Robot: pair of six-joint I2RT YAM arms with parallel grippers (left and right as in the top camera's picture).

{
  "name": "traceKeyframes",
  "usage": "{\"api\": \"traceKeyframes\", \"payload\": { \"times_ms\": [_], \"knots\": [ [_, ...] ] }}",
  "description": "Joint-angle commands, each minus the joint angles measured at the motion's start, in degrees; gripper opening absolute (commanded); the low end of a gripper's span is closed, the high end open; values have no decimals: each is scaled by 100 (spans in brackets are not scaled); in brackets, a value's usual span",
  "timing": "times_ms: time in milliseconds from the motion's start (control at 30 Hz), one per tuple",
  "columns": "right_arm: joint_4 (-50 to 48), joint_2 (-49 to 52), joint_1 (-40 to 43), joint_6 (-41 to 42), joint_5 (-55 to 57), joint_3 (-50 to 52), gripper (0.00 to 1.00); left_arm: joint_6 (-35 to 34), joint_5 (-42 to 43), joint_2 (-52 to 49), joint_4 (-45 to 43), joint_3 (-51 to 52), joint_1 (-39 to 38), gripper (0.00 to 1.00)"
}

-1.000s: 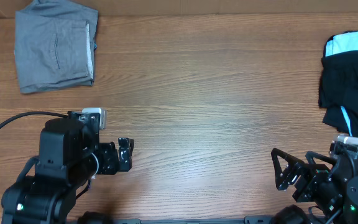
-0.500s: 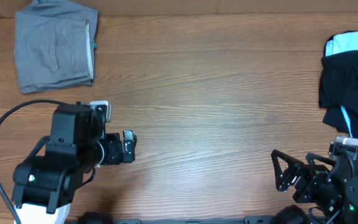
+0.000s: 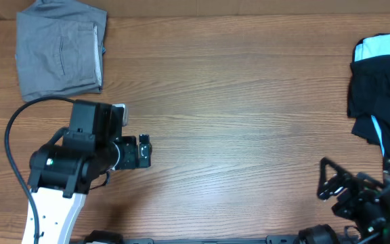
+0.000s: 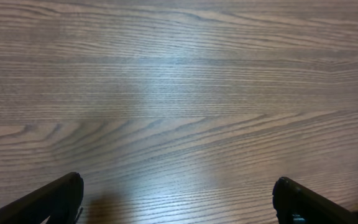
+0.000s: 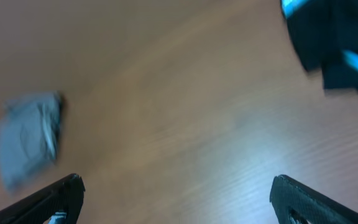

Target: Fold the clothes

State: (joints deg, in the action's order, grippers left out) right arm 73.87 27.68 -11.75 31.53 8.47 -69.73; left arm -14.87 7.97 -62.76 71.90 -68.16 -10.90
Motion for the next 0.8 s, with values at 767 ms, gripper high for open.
{"api": "traceKeyframes", "payload": {
  "times_ms": [767],
  "knots": [
    [-7287, -2765, 826, -223, -597, 6555, 100, -57, 44, -1399, -22, 22, -37, 100]
  ]
}}
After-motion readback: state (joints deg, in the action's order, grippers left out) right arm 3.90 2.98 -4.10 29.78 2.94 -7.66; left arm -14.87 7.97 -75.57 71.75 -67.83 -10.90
